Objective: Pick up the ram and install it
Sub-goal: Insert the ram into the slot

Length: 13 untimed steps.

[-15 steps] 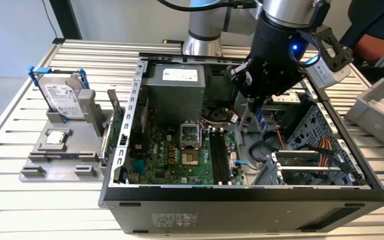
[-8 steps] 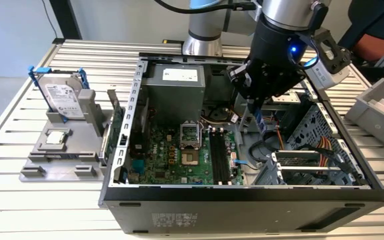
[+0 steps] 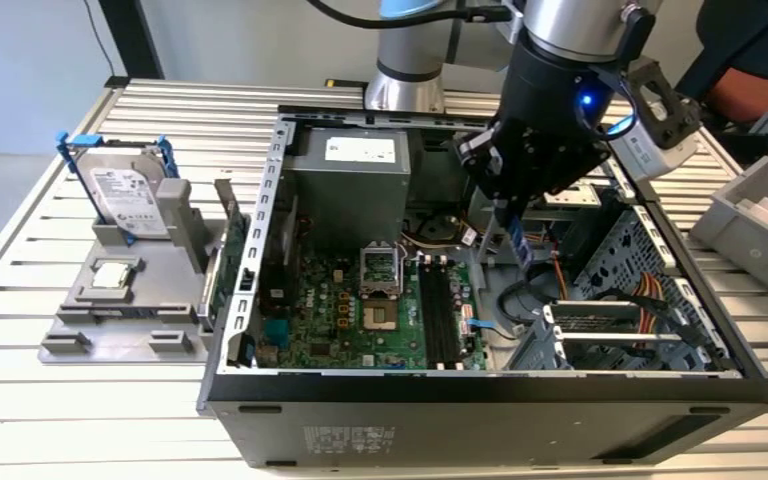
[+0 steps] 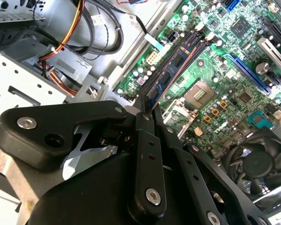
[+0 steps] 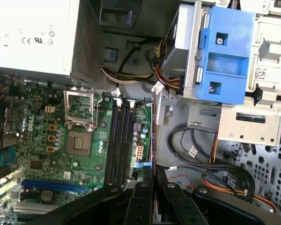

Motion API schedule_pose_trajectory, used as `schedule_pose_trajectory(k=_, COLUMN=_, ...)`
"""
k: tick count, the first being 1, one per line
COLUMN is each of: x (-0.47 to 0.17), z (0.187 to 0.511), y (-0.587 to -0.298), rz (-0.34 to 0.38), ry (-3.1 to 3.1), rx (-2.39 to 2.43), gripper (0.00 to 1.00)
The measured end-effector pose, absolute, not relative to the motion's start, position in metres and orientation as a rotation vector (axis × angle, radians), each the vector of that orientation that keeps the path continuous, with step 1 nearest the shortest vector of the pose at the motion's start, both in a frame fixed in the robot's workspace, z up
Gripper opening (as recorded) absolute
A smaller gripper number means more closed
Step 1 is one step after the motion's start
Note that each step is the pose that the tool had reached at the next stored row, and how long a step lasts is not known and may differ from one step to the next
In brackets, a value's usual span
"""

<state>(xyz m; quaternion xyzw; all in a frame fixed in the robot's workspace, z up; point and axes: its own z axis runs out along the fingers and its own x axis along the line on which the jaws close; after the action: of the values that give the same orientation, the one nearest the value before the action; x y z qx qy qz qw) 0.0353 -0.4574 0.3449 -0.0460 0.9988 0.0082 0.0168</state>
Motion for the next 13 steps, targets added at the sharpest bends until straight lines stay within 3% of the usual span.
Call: schedule_pose_trajectory(k=13, x=0.0353, z=0.3369, y=-0.4571, rz=0.025, ry=3.105, rx=-0.143, gripper=0.0)
